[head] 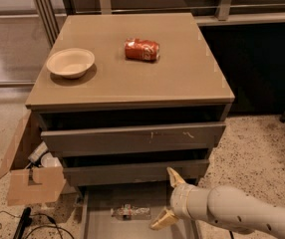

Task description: Pick water bottle from bottom drawer and place on counter

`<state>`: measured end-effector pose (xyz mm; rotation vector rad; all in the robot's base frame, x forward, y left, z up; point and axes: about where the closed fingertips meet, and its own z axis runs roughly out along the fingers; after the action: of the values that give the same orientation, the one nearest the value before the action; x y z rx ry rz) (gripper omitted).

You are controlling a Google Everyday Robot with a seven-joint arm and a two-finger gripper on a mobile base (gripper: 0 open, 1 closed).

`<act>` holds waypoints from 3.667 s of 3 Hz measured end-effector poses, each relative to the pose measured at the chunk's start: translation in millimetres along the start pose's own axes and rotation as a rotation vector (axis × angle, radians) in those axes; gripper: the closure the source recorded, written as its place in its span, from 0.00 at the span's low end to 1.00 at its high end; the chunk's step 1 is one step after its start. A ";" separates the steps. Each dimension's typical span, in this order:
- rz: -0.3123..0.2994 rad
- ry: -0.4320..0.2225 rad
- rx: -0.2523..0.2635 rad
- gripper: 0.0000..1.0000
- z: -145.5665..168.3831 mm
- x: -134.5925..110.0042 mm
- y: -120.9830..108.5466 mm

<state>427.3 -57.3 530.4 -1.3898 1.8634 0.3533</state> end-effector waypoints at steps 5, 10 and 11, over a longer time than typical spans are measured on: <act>0.109 -0.149 -0.147 0.00 56.3 53.3 -76.8; 0.174 0.019 -0.287 0.00 88.4 140.9 16.1; 0.177 -0.012 -0.297 0.00 100.1 137.8 22.7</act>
Offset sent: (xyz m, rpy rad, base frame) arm 0.0939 -0.0448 -0.0723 0.1655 0.1338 0.0077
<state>433.1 -81.8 360.4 -1.4112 1.9889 0.7509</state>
